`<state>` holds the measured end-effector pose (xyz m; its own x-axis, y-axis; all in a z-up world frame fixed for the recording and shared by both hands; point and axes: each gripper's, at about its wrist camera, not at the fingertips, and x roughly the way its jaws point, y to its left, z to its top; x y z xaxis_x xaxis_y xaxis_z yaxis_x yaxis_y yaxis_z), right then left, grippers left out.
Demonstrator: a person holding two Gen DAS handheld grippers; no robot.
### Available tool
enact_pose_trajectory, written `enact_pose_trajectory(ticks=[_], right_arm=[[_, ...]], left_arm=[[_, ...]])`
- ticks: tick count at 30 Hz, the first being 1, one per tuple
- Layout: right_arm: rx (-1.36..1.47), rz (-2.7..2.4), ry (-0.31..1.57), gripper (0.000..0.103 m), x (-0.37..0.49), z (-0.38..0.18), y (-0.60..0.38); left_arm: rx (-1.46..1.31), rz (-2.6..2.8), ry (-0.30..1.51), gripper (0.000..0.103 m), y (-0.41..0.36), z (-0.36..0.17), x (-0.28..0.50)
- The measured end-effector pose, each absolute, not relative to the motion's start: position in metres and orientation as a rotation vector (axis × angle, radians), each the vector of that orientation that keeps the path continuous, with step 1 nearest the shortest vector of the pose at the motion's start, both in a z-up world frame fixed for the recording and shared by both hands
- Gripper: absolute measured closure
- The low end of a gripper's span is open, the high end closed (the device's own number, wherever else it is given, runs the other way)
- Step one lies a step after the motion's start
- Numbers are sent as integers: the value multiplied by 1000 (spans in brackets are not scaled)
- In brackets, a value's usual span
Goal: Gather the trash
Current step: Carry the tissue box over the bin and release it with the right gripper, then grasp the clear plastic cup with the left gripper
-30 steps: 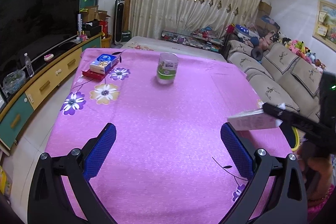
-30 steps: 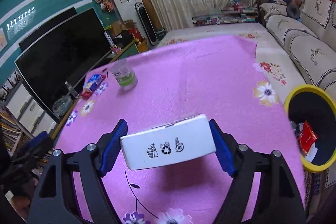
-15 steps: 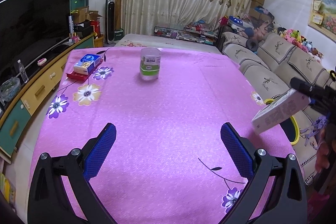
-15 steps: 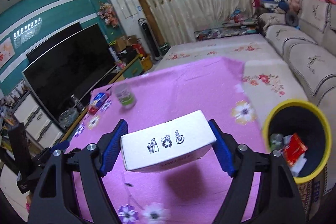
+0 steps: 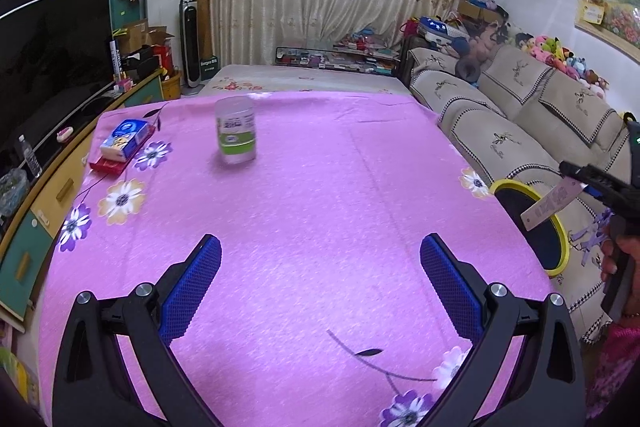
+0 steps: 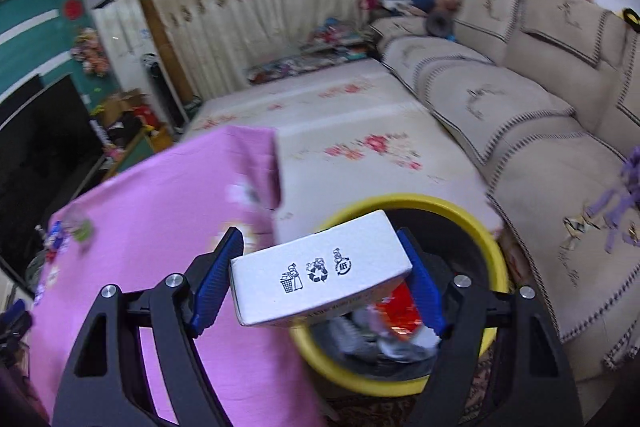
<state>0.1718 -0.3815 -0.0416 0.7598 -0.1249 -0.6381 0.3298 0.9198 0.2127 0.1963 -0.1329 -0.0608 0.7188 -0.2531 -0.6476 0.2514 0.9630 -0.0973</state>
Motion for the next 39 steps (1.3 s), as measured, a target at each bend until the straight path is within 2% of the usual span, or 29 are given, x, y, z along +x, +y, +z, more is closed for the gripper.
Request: enact_pose_trajectory(ticks=[5,12,25,32,39], right_arm=[[363,-305,730,27,186,-69,-415],[383,-321,710,21,181,-81,-422],[384,-276,701,21,179,-80,-410],[383,-265,714,21,186,-83,-405],[381,-254,712,21,188,-82,-400]], left_arm=[[24,-278,721,5,-145,-63,206],[62,-186,719,5,-139,-71,251],[-60,-41,831,5,-90,-105,386],[-74,4,816,5,-81,-112,424],[-10,21,824,26,-88,-117,435]])
